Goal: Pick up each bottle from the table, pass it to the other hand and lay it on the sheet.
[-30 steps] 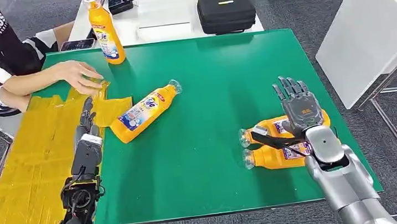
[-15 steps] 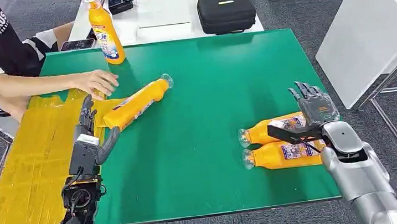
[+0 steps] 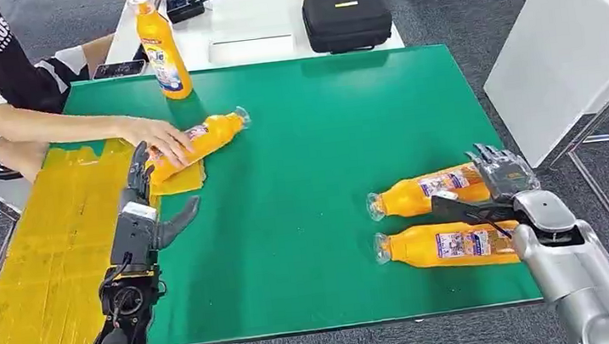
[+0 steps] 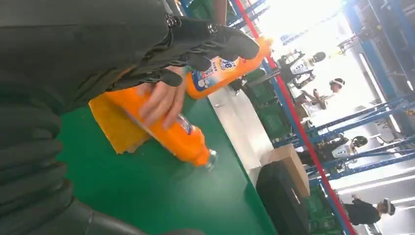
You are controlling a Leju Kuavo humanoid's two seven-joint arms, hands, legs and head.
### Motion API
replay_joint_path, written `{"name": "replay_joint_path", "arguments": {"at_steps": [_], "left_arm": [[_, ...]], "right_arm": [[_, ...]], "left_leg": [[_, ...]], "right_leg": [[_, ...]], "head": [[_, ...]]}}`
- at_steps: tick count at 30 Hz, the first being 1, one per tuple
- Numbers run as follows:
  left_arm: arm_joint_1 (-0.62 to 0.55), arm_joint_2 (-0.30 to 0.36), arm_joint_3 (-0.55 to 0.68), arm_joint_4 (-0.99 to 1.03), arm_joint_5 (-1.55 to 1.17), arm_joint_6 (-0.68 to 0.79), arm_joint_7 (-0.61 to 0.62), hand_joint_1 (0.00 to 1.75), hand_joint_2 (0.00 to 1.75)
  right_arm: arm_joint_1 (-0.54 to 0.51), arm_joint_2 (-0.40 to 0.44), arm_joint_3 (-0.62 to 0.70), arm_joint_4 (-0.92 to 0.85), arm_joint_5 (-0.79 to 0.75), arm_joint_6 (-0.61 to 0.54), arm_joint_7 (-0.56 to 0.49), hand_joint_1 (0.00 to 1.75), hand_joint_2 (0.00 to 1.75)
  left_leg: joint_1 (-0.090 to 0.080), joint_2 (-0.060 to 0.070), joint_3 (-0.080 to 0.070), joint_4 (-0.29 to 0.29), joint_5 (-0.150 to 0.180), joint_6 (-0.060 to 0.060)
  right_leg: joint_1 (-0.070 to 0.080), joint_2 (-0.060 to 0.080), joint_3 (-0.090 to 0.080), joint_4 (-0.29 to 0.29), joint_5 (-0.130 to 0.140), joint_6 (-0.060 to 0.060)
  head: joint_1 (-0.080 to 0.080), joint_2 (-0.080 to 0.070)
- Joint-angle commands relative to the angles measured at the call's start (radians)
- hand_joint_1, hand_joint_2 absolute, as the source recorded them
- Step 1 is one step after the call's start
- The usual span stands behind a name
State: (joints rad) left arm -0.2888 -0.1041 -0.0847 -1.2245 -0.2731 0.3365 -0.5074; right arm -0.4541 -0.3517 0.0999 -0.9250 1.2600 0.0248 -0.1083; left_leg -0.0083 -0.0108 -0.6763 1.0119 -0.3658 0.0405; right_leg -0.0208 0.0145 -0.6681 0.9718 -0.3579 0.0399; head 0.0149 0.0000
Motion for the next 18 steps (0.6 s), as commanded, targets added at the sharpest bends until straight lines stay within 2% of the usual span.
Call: {"name": "replay_joint_path", "arguments": {"at_steps": [1,11,12,16,18], "left_arm": [[-0.052,-0.006,-0.009,0.080,0.010,-0.003,0.000,0.00,1.75],[-0.070,-0.009,-0.024,0.117,0.026,-0.002,-0.019,0.00,1.75],[-0.070,-0.010,-0.025,0.119,0.027,-0.001,-0.021,0.00,1.75],[-0.059,-0.002,-0.045,0.121,0.052,0.002,-0.037,0.00,1.75],[-0.057,0.004,-0.051,0.128,0.064,0.001,-0.047,0.00,1.75]], "right_arm": [[-0.085,0.023,0.005,0.209,-0.028,0.026,-0.025,0.00,1.75],[-0.131,0.048,0.029,0.327,-0.035,0.003,-0.062,0.00,1.75],[-0.131,0.052,0.031,0.332,-0.035,-0.003,-0.063,0.00,1.75],[-0.146,0.072,0.059,0.397,-0.051,-0.084,-0.140,0.00,1.75],[-0.164,0.092,0.084,0.438,-0.053,-0.152,-0.194,0.00,1.75]], "left_leg": [[0.001,0.001,0.004,0.000,-0.002,-0.002],[0.001,0.002,0.008,0.001,-0.004,-0.004],[0.001,0.001,0.004,0.000,-0.002,-0.002],[0.001,0.003,0.009,0.000,-0.004,-0.004],[0.001,0.003,0.005,-0.001,-0.002,-0.002]], "right_leg": [[0.001,0.000,0.004,0.000,-0.002,-0.002],[0.002,0.000,0.008,0.000,-0.003,-0.003],[0.001,0.000,0.004,0.000,-0.001,-0.002],[0.002,0.001,0.009,0.000,-0.003,-0.003],[0.001,0.001,0.005,-0.001,-0.001,-0.002]], "head": [[0.000,0.000],[0.000,0.000],[0.000,0.000],[0.000,0.000],[0.000,0.000]]}}
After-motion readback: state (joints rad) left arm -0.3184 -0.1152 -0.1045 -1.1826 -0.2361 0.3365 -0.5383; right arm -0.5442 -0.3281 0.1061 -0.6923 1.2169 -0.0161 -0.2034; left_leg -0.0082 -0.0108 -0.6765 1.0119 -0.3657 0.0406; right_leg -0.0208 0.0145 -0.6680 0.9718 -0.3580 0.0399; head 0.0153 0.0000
